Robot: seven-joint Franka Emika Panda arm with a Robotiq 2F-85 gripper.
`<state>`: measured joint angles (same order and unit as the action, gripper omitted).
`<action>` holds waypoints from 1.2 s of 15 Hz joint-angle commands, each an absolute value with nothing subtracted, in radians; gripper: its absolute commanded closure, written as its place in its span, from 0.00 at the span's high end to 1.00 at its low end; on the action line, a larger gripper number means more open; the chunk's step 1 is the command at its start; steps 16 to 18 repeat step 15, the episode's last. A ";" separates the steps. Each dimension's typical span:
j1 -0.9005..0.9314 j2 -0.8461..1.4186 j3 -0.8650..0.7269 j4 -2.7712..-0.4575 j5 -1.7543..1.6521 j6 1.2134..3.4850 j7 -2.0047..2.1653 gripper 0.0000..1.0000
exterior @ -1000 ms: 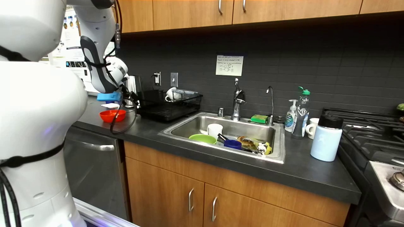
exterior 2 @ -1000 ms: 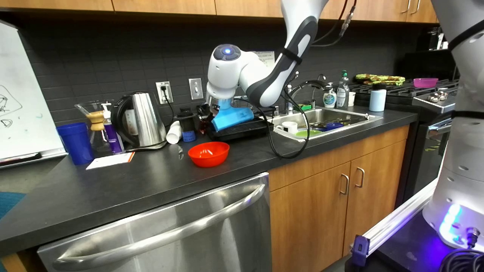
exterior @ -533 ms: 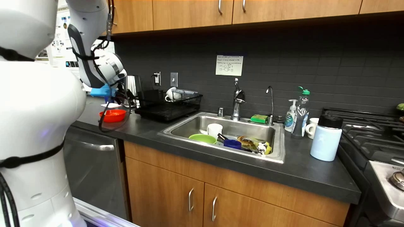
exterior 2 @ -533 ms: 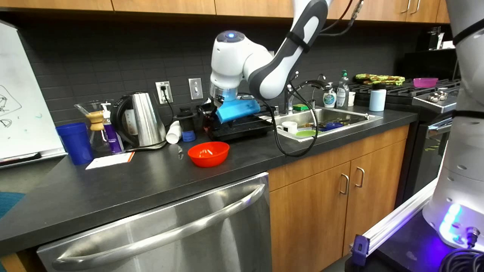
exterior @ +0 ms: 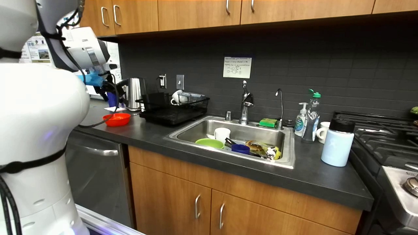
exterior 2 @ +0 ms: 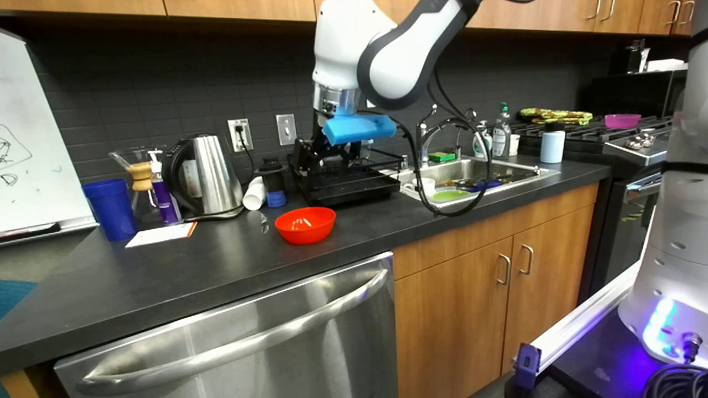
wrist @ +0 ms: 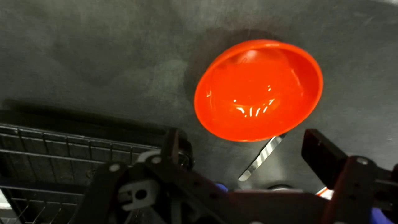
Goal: Put the orange bowl in the black drying rack on the right, remove the orange bowl from the drying rack and put it on the counter again
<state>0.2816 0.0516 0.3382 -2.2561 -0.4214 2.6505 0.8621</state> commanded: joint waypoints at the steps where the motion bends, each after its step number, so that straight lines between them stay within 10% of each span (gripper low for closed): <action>1: 0.315 -0.060 0.358 -2.327 -0.138 2.559 0.627 1.00; 18: 0.328 -0.407 0.300 -2.368 0.272 2.165 0.241 1.00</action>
